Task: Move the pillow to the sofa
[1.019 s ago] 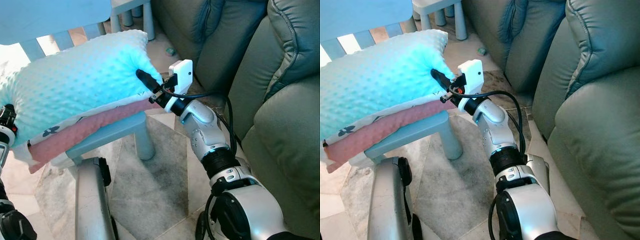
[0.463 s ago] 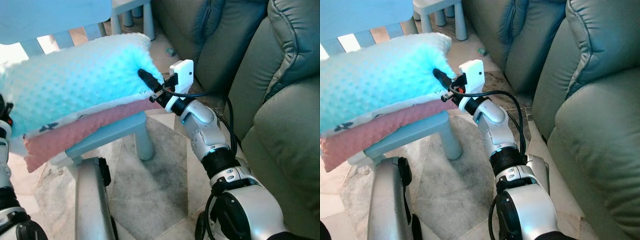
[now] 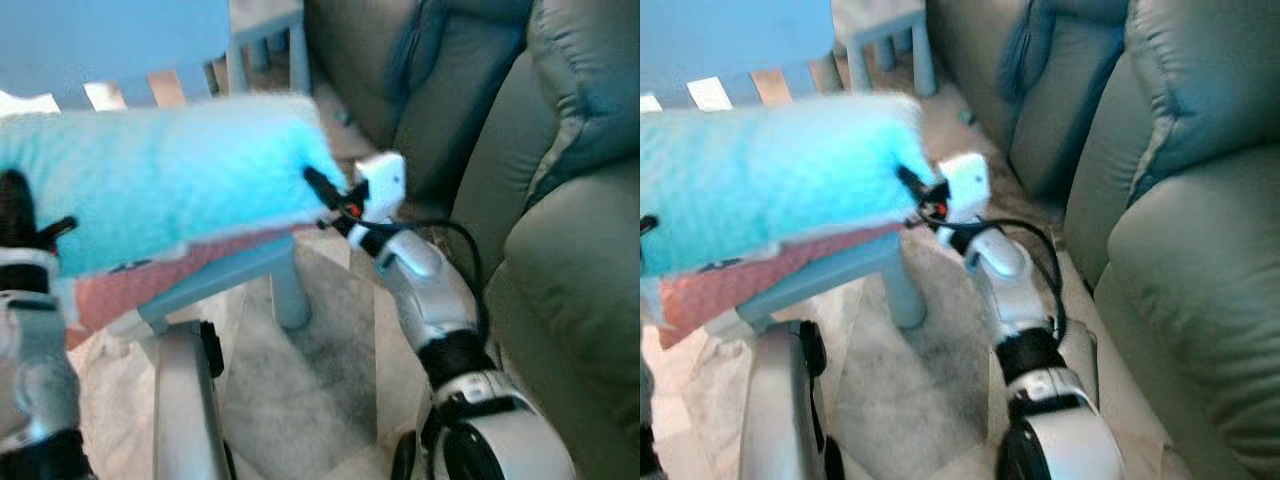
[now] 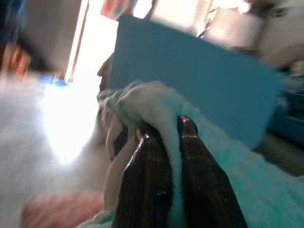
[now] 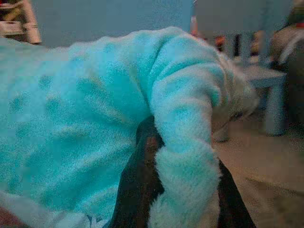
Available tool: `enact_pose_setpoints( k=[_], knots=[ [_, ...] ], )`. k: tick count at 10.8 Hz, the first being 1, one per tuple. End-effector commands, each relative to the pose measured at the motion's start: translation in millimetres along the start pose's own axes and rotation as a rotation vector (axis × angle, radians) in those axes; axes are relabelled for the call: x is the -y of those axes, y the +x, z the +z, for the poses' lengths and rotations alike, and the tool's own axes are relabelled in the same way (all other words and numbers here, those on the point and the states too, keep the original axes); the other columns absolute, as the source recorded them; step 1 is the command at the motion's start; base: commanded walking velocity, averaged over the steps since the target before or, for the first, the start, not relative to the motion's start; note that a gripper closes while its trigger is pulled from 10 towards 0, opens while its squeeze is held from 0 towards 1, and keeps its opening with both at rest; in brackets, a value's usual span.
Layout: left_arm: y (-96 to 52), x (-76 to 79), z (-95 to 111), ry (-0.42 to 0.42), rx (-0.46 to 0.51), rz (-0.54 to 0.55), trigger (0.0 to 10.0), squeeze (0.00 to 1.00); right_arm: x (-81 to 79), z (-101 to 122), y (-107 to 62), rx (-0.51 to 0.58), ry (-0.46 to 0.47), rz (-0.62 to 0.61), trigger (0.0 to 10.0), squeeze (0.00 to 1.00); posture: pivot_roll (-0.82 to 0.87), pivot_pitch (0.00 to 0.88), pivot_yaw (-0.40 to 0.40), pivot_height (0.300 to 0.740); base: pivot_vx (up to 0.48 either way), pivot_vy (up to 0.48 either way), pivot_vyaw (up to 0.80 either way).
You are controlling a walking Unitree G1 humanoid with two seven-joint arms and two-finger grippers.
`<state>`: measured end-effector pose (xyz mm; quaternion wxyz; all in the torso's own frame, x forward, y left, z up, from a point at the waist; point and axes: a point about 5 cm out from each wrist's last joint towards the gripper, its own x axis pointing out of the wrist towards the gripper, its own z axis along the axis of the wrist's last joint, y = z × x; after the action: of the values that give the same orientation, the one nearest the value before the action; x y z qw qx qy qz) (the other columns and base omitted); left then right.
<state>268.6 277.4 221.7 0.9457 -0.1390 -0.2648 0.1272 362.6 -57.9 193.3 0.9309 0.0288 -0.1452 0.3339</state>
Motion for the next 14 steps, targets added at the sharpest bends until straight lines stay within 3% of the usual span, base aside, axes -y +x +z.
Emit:
enact_pose_setpoints(
  k=[1,2,3,5,9,12,14],
  knots=[
    [-0.8,12.8,15.1,0.086,0.082,-0.052,0.0,0.00,0.1,5.4,-1.6,0.025,-0.040,-0.008,0.0,0.00,-0.11,0.022,0.038,0.347,0.000,0.000,0.00],
    [-2.2,18.0,17.6,0.101,0.099,-0.051,0.0,0.00,1.8,5.5,-4.2,0.026,-0.053,-0.024,0.0,0.00,-0.11,0.013,0.040,0.347,0.000,0.000,0.00],
    [-12.0,33.1,13.6,0.112,0.085,-0.061,0.0,0.00,6.1,9.2,-9.8,0.041,-0.077,-0.067,0.0,0.00,-0.12,0.000,0.046,0.347,0.000,0.000,0.00],
    [-30.8,46.4,-4.8,0.119,0.016,-0.107,0.0,0.00,4.2,12.1,-18.4,0.064,-0.098,-0.091,0.0,0.00,-0.13,0.000,0.053,0.347,0.000,0.000,0.00],
    [-60.0,45.4,-40.9,0.087,-0.112,-0.043,0.0,0.00,7.7,1.1,-34.4,0.035,-0.073,-0.220,0.0,0.00,-0.15,0.000,0.051,0.347,0.000,0.000,0.00],
    [-61.8,47.2,-45.8,0.081,-0.123,-0.046,0.0,0.00,8.6,4.9,-31.6,0.041,-0.078,-0.224,0.0,0.00,-0.15,0.000,0.049,0.347,0.000,0.000,0.00],
    [-61.0,46.5,-48.4,0.091,-0.125,-0.051,0.0,0.00,8.8,6.2,-31.6,0.043,-0.073,-0.227,0.0,0.00,-0.15,0.000,0.051,0.372,0.000,0.000,0.00]
  ],
)
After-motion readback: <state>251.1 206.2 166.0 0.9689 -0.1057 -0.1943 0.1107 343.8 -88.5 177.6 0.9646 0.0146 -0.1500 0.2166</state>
